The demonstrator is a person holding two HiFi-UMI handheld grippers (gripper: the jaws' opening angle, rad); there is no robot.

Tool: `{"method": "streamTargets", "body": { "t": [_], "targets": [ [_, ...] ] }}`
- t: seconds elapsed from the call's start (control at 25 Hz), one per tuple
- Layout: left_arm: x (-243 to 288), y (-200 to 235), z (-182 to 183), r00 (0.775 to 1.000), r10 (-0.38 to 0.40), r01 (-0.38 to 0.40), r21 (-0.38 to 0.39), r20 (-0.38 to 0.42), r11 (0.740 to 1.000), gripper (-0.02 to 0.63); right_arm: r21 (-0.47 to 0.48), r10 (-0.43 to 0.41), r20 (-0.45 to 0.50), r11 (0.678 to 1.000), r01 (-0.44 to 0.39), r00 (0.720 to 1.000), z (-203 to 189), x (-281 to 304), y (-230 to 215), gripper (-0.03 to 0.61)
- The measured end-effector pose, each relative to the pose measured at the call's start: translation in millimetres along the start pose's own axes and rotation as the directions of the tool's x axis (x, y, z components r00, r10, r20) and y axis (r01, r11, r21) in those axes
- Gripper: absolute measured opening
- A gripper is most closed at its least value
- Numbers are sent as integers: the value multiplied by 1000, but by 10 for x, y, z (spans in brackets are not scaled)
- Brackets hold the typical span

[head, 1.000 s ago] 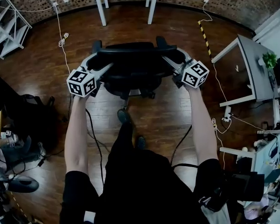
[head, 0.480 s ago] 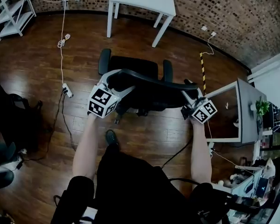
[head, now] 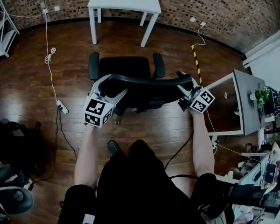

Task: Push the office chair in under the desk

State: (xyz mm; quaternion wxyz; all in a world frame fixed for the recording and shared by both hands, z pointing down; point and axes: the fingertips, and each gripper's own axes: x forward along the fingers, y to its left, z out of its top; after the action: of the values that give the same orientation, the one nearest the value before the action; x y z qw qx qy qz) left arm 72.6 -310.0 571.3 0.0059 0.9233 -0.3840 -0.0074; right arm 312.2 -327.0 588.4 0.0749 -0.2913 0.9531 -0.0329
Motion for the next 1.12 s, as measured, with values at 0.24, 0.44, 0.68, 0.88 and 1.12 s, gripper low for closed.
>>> {"method": "streamTargets", "body": {
  "t": [0.24,0.44,0.68,0.88,1.12],
  "targets": [
    [659,77,84,1000,25,-25,0,8,1000,422,4,45,6,999,-45,999,189,61,-668,253],
    [1077,41,163,997,80,-80,10,4,997,422,17,98,4,995,-98,995,359,56,-1110,253],
    [1593,351,435,994,111,-111,9,-13,994,423,38,127,4,991,-127,992,700,346,-1658,253],
    [1856,847,368,992,125,-125,4,-14,992,435,36,103,5,994,-103,995,680,725,-1972,252],
    [2100,1368,318,995,91,-91,-11,-29,996,446,24,57,21,998,-58,998,622,1081,-2220,249]
  ]
}}
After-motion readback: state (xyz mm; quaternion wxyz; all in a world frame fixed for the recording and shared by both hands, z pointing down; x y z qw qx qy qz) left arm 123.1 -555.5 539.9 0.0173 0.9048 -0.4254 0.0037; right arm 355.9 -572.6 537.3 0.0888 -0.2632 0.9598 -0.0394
